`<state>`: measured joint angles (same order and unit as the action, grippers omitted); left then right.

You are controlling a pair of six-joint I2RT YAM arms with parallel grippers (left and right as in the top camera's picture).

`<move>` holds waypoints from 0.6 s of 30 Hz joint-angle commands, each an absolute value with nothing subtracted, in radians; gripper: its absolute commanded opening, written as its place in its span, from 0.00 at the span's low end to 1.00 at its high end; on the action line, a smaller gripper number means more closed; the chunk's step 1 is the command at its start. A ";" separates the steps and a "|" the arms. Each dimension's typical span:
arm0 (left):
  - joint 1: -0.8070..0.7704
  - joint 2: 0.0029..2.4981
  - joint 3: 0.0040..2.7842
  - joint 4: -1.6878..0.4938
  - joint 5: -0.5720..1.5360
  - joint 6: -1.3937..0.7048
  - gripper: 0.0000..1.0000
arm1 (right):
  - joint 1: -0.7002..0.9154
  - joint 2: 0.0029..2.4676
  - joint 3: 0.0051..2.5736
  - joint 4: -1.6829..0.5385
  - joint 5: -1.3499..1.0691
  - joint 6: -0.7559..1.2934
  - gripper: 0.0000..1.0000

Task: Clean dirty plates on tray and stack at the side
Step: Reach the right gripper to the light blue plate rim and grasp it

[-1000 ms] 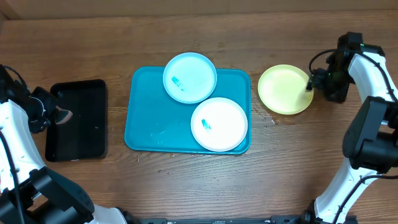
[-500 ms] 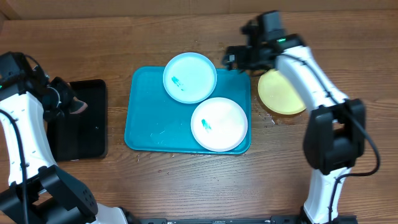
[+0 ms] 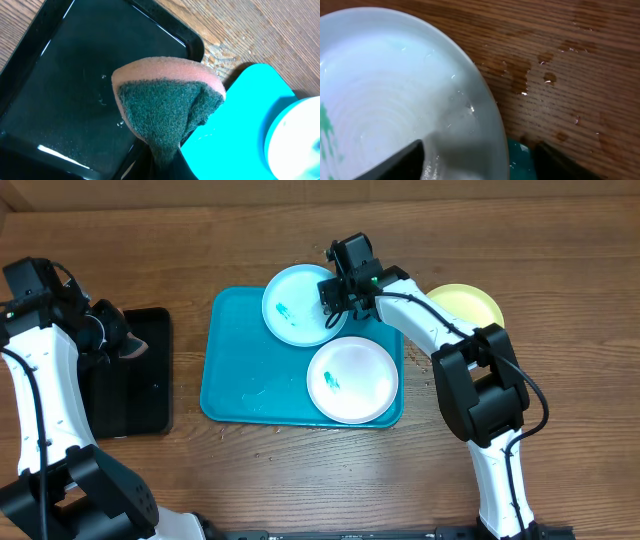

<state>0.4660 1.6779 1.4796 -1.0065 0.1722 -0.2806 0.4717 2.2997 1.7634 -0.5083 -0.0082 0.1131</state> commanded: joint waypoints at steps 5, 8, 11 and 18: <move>0.463 1.680 1.485 -1.005 0.178 -0.258 0.04 | 0.494 2.300 1.780 -0.505 -0.007 0.101 0.19; 0.463 1.680 1.485 -1.005 0.178 -0.258 0.04 | 0.517 2.299 1.782 -0.519 -0.046 0.101 0.06; 0.463 1.680 1.485 -1.005 0.178 -0.258 0.04 | 0.564 2.289 1.800 -0.564 -0.115 0.106 0.06; 0.463 1.680 1.485 -1.005 0.178 -0.258 0.04 | 0.641 2.292 1.846 -0.583 0.007 0.035 0.36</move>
